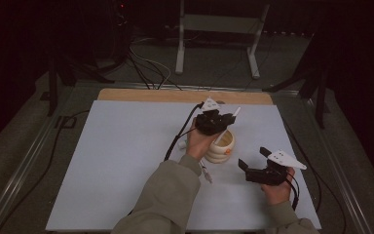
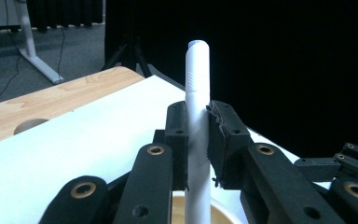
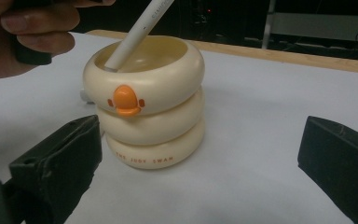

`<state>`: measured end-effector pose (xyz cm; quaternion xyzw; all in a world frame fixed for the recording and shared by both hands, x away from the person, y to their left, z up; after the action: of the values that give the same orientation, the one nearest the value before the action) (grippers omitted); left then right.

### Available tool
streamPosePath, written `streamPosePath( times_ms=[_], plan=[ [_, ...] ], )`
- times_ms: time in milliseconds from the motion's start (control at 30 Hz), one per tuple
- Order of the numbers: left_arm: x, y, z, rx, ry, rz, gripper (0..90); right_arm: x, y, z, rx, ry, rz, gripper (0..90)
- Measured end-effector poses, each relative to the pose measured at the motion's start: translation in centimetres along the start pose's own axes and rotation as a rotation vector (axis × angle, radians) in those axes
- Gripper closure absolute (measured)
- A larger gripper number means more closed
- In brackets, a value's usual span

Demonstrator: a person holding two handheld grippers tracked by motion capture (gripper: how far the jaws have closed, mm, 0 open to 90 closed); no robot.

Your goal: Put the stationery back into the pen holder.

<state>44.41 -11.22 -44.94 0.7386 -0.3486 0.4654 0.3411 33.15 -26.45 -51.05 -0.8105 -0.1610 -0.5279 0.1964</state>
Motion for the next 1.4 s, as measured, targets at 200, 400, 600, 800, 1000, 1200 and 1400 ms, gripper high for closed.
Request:
streamPosePath(
  times_ms=[200,400,600,800,1000,1200,1400],
  plan=[
    [-0.2,0.0,0.1,-0.001,-0.006,0.003,78.9,0.0,0.0,0.0,0.0,0.002,-0.001,0.3],
    [-0.6,-0.1,0.1,0.0,-0.018,-0.002,78.9,0.0,0.0,0.0,-0.001,0.002,0.0,0.3],
    [-0.9,-0.2,0.1,-0.008,-0.031,-0.01,78.5,0.0,0.0,0.0,-0.001,0.002,0.001,0.3],
    [-1.1,-0.5,0.1,-0.014,-0.05,-0.065,40.1,0.0,0.0,0.0,0.0,0.002,0.002,0.2],
    [-0.6,-1.0,-0.7,-0.015,-0.041,-0.115,22.9,0.0,0.0,0.0,-0.001,0.002,0.002,0.2],
    [-0.4,-1.4,-1.6,0.018,-0.052,-0.107,16.4,0.0,0.1,0.0,-0.001,0.002,0.003,0.3],
    [-0.4,-2.0,-2.6,0.03,-0.066,-0.107,6.2,0.0,0.1,0.0,-0.001,0.001,0.006,0.3]
  ],
)
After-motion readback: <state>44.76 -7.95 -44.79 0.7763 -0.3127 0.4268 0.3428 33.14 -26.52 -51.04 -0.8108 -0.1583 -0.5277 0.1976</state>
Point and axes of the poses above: each handheld gripper's, and its own axes: z roughly forward along the jaws, x roughly out of its top, y roughly to its right, the point moved 6 cm from there along z, roughly forward along the jaws, and after that the axes turned 4 degrees about z, right-handed, at the moved point
